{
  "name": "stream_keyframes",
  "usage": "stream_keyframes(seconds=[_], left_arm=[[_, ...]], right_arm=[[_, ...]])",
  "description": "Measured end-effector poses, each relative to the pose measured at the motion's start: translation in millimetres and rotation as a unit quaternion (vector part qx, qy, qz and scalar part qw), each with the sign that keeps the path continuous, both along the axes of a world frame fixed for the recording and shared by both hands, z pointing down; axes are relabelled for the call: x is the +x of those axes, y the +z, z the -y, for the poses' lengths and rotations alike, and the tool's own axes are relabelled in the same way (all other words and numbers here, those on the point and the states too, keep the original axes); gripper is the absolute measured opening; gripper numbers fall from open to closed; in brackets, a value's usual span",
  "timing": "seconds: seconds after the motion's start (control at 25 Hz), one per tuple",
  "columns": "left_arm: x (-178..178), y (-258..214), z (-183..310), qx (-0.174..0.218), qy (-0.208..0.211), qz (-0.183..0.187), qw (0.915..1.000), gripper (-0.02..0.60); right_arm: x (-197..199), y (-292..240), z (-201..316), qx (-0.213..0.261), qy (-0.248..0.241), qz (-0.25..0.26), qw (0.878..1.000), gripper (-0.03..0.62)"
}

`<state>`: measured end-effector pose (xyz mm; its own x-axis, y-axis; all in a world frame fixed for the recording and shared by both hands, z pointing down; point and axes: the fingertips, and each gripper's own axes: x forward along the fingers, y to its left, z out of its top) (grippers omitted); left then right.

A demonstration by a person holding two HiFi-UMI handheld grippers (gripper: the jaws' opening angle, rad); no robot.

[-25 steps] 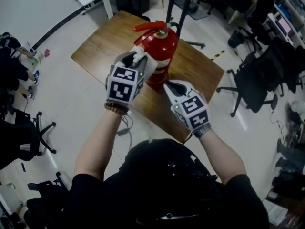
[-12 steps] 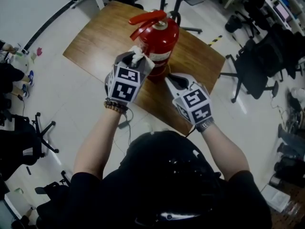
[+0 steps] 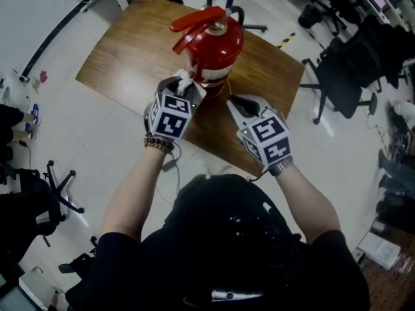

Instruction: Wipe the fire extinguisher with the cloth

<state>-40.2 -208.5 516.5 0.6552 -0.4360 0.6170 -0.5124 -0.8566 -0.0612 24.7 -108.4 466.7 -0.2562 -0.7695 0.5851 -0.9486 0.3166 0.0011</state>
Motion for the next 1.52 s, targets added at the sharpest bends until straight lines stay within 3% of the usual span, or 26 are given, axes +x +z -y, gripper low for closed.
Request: stream_keyframes(seconds=[0.4, 0.72, 1.08, 1.32, 1.52], left_arm=[[1, 67, -3, -0.030, 0.027, 0.044, 0.9982, 0.104], [3, 109, -13, -0.059, 0.022, 0.077, 0.9951, 0.104], [0, 117, -12, -0.064, -0.036, 0.103, 0.9920, 0.104], [-12, 83, -30, -0.059, -0.091, 0.095, 0.9895, 0.104], [-32, 26, -45, -0.034, -0.149, 0.074, 0.9855, 0.104]], right_arm=[[8, 9, -9, -0.015, 0.027, -0.012, 0.999, 0.041], [15, 12, -12, -0.021, 0.013, -0.016, 1.000, 0.041], [33, 13, -17, -0.021, -0.041, -0.004, 0.999, 0.041], [47, 12, -24, -0.020, -0.086, 0.008, 0.996, 0.041], [49, 13, -26, -0.016, -0.129, 0.017, 0.991, 0.041]])
